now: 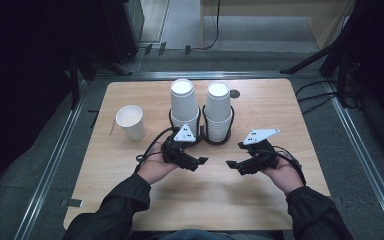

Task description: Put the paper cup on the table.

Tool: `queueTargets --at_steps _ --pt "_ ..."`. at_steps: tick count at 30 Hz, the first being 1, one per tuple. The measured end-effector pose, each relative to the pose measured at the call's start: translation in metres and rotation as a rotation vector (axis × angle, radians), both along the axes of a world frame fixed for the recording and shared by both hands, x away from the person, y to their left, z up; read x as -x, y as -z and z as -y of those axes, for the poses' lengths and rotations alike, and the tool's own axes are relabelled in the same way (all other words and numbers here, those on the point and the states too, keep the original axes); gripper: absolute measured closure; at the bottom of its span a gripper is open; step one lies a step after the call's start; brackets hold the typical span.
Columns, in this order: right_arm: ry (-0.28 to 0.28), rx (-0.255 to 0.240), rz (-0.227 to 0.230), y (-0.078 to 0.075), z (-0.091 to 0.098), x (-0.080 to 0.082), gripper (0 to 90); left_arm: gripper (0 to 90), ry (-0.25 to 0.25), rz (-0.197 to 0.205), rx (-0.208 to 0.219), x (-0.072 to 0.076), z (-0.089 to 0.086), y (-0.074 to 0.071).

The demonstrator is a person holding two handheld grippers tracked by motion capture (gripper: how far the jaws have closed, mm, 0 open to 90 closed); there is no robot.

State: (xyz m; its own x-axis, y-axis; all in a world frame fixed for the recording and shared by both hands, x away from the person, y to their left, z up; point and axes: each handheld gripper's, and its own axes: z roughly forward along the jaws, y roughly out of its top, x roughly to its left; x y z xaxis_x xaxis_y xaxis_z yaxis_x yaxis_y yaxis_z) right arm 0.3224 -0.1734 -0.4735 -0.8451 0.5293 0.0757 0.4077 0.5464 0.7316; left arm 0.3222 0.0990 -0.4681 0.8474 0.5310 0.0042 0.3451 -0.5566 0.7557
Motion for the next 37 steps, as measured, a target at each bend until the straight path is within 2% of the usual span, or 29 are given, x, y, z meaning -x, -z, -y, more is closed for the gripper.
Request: queueTargets --at_steps 8,37 --pt "-0.010 0.007 -0.002 0.0008 -0.0034 -0.0008 20.0 13.3 0.004 -0.019 -0.001 -0.0008 -0.0027 0.0010" --pt "-0.022 0.038 -0.001 0.0034 -0.0037 -0.0008 20.1 13.3 0.022 -0.032 -0.006 0.0000 -0.0022 0.0021"
